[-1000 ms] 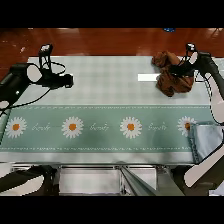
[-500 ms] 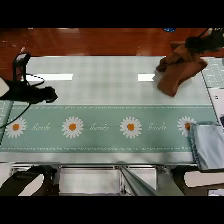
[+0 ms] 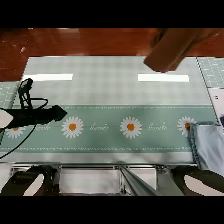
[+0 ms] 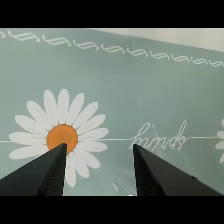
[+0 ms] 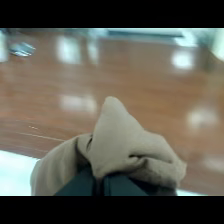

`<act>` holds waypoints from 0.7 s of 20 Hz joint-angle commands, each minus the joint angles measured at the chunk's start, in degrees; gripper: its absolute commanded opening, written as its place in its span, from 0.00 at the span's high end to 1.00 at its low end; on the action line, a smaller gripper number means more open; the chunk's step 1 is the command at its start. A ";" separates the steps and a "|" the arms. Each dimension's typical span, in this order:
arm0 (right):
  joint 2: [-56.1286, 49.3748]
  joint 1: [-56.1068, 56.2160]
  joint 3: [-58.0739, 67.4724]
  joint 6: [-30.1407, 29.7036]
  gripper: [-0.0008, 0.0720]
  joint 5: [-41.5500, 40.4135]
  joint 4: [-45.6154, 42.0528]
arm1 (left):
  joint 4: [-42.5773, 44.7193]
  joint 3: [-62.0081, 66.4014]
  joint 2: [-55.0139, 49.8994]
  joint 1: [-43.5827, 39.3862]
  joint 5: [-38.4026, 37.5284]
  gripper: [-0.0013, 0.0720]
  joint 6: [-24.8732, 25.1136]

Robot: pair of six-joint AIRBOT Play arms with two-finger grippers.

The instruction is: Fold the shirts.

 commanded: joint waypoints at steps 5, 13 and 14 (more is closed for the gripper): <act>1.92 21.42 2.58 1.16 0.96 8.79 1.66 | -2.08 -1.73 0.90 0.09 3.39 0.29 -0.09; -0.90 31.02 -17.00 4.85 0.96 9.07 7.43 | -2.10 -1.73 1.22 0.09 2.32 0.29 2.91; -1.75 31.02 -21.77 4.85 0.96 7.65 8.48 | -2.10 -1.73 1.22 0.09 1.90 0.29 2.91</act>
